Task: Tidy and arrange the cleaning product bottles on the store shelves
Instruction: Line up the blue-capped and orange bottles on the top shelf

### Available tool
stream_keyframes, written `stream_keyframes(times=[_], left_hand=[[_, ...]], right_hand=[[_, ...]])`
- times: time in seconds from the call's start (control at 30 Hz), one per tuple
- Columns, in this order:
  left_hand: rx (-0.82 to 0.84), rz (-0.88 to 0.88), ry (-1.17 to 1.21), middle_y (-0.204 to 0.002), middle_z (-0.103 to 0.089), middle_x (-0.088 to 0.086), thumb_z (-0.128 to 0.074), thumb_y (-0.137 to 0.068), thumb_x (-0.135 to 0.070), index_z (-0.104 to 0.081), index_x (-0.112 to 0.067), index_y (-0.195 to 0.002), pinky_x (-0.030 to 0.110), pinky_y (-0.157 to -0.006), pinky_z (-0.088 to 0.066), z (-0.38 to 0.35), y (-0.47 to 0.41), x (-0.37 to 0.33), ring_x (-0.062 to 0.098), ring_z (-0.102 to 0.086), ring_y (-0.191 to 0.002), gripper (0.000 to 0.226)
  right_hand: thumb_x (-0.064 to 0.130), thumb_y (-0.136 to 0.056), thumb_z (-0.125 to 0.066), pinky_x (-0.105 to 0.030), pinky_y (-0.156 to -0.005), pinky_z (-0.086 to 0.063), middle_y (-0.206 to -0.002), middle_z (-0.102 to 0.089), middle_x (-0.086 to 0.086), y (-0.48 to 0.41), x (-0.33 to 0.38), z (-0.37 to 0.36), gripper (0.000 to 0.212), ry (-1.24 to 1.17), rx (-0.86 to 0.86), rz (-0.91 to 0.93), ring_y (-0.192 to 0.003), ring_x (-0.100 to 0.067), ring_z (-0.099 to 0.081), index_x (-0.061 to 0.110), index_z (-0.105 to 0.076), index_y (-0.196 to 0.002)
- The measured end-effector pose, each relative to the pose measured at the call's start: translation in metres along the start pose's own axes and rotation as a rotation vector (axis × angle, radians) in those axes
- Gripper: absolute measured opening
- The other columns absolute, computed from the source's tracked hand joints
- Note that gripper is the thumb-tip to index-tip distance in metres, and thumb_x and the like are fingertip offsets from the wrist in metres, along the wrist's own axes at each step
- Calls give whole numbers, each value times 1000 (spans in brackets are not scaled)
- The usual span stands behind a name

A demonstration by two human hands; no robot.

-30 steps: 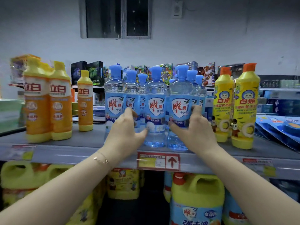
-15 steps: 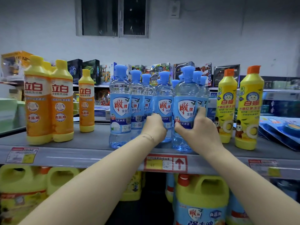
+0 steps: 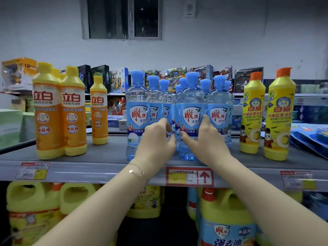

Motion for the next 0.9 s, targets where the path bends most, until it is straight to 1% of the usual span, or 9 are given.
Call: stream_keyframes(times=[0.13,0.2,0.3,0.4,0.47,0.6,0.7,0.83,0.9], left_hand=[[-291,-197,-155,-80,-47,-4,-69,-82,-18,-53,-10,-89,30,-48,-46,36,16,7,19,-51,-58,19],[-358,-126,-169,-90,-42,-3,-74,-78,-24,-47,-8,-100,30,-43,-45,50,19,22,12,-46,-55,38],[-236,162,-139,-109,-36,-3,-79,-72,-40,-34,-12,-123,24,-56,-41,56,12,55,10,-45,-78,73],[59,485,143,-116,-50,-1,-82,-66,-47,-31,-19,-131,33,-76,-51,45,1,87,16,-54,-97,87],[213,588,351,-113,-57,-2,-84,-65,-44,-36,-21,-132,31,-72,-51,34,-3,95,12,-58,-91,85],[381,502,417,-102,-63,-7,-81,-72,-29,-50,-27,-114,23,-67,-45,28,-13,88,4,-57,-83,53],[499,489,372,-78,-58,-2,-75,-79,-24,-52,-31,-100,19,-46,-37,29,-15,82,6,-43,-49,32],[597,473,362,-74,-54,1,-73,-79,-22,-54,-32,-100,19,-42,-30,26,-18,82,9,-33,-47,30],[605,453,373,-71,-53,-1,-72,-79,-20,-56,-30,-99,18,-41,-29,21,-19,80,8,-32,-46,27]], right_hand=[[52,-87,-57,-47,-82,-53,-122,-54,-14,-2,3,-9,76,10,27,-38,-107,-35,-56,6,-25,-139],[51,-86,-59,-45,-74,-54,-116,-50,-11,1,5,-6,69,5,-24,-44,-97,-34,-58,7,-30,-131],[44,-85,-64,-36,-51,-50,-100,-45,-6,12,18,2,53,29,-172,60,-67,-26,-56,9,-36,-112],[31,-87,-63,-30,-46,-45,-91,-51,-5,21,39,1,34,4,-142,252,-58,-23,-53,6,-46,-103],[24,-91,-57,-35,-56,-50,-95,-54,-5,19,53,-9,24,-25,-26,305,-69,-24,-57,7,-51,-107],[21,-96,-49,-38,-84,-47,-115,-52,-9,2,66,-33,34,-115,252,105,-100,-24,-52,9,-42,-126],[16,-96,-46,-42,-80,-51,-120,-53,-15,-5,68,-42,43,-95,320,29,-92,-27,-58,8,-34,-136],[13,-95,-46,-35,-71,-50,-113,-59,-14,-4,62,-52,68,-71,386,-32,-90,-26,-58,15,-9,-152],[9,-94,-46,-36,-78,-53,-117,-59,-15,-2,61,-51,64,-66,371,-20,-99,-28,-57,13,-17,-150]])
Point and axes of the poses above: each hand's wrist, its own y-axis away from the middle knuckle, its own z-axis out of the back of the hand, x = y × z, the point moved 4 cm from there along -y, towards the middle knuckle
